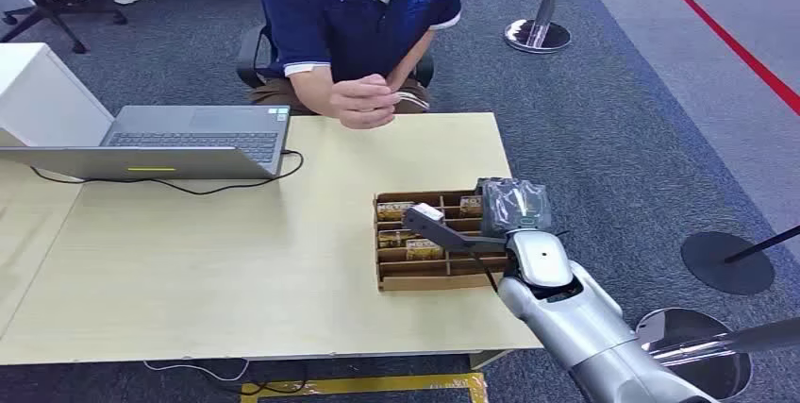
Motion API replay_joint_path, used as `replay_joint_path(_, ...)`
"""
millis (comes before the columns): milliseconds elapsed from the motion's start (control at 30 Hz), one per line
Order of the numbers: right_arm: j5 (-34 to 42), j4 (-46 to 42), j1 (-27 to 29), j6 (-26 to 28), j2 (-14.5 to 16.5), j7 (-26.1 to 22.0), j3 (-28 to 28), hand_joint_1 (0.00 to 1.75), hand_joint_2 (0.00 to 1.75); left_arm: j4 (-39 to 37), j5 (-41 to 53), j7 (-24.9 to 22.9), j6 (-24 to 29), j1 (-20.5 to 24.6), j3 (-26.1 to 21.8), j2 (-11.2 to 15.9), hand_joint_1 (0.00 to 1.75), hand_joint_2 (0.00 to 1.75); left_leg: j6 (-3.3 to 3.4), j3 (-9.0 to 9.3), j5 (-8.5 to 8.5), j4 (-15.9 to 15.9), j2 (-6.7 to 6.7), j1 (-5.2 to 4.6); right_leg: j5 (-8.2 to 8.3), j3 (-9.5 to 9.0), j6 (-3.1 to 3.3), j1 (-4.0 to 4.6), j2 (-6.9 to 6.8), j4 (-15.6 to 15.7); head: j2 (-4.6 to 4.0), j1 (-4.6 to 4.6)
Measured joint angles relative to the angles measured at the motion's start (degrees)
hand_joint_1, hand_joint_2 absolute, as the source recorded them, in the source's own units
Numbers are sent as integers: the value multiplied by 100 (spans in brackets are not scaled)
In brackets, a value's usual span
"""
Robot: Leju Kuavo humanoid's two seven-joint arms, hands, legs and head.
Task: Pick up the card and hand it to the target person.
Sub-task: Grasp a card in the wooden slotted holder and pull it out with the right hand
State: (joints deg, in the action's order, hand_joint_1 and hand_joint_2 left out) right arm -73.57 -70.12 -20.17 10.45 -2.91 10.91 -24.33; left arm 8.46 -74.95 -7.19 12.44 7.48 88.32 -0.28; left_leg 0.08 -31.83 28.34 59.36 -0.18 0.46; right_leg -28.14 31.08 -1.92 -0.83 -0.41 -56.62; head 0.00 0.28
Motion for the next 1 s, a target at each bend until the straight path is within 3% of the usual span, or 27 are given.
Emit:
replay_joint_path(333,-20,0,0,10,3,-5,0,164,175,0,0,-32,-2,0,0,2,0,0,0,0,0,0,0,0,0,0,0,0,0,0,0,0)
replay_joint_path(467,-38,0,0,129,12,-33,0,173,175,0,0,-48,-1,0,0,2,0,0,0,0,0,0,0,0,0,0,0,0,0,0,-1,0)
replay_joint_path(800,-25,-232,10,1287,135,-236,55,168,175,0,-28,-52,1,-1,0,-1,0,0,0,0,0,0,0,0,0,1,0,0,1,0,0,1)
replay_joint_path(1000,53,-724,47,1558,295,-375,311,164,175,0,-49,-68,15,-1,0,-4,0,0,0,0,0,0,0,0,0,1,0,0,0,0,0,1)
